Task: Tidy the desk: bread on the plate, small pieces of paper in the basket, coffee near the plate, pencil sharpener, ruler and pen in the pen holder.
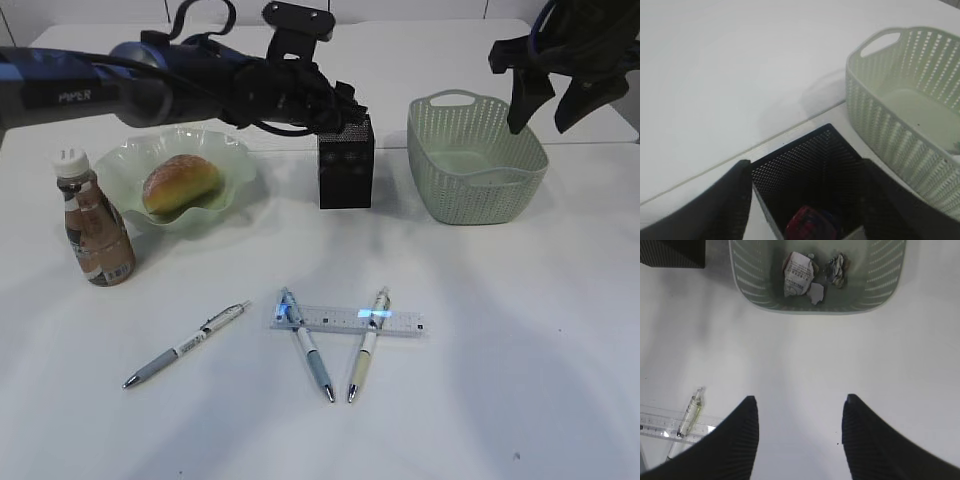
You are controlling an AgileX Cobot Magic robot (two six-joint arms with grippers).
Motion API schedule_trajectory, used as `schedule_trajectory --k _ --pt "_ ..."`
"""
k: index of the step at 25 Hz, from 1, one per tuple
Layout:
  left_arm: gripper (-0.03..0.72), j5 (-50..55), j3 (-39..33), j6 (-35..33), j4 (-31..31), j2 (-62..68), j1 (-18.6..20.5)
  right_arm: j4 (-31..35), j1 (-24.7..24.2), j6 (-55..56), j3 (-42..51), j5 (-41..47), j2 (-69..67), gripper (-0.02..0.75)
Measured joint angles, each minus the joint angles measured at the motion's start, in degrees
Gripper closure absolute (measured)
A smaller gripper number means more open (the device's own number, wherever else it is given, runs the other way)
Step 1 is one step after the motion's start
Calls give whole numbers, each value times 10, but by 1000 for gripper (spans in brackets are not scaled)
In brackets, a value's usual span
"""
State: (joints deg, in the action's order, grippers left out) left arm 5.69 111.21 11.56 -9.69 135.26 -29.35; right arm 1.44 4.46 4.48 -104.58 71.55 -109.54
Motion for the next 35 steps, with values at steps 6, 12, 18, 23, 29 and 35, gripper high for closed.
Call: schedule_trajectory --k 6,12,18,23,29,35 --pt "223 145 2 0 0 -44 1 5 0 0 0 0 0 312" --pt "252 254 5 0 1 -96 7 46 0 -38 0 0 0 312" --pt "258 334 7 0 1 -160 7 77 0 -88 0 0 0 312" --pt "258 465 13 0 5 -191 11 84 0 -92 0 0 0 312" --pt "261 639 58 0 18 -195 17 94 1 -92 0 0 0 312" --pt "263 654 72 0 55 -218 17 94 26 -92 0 0 0 312"
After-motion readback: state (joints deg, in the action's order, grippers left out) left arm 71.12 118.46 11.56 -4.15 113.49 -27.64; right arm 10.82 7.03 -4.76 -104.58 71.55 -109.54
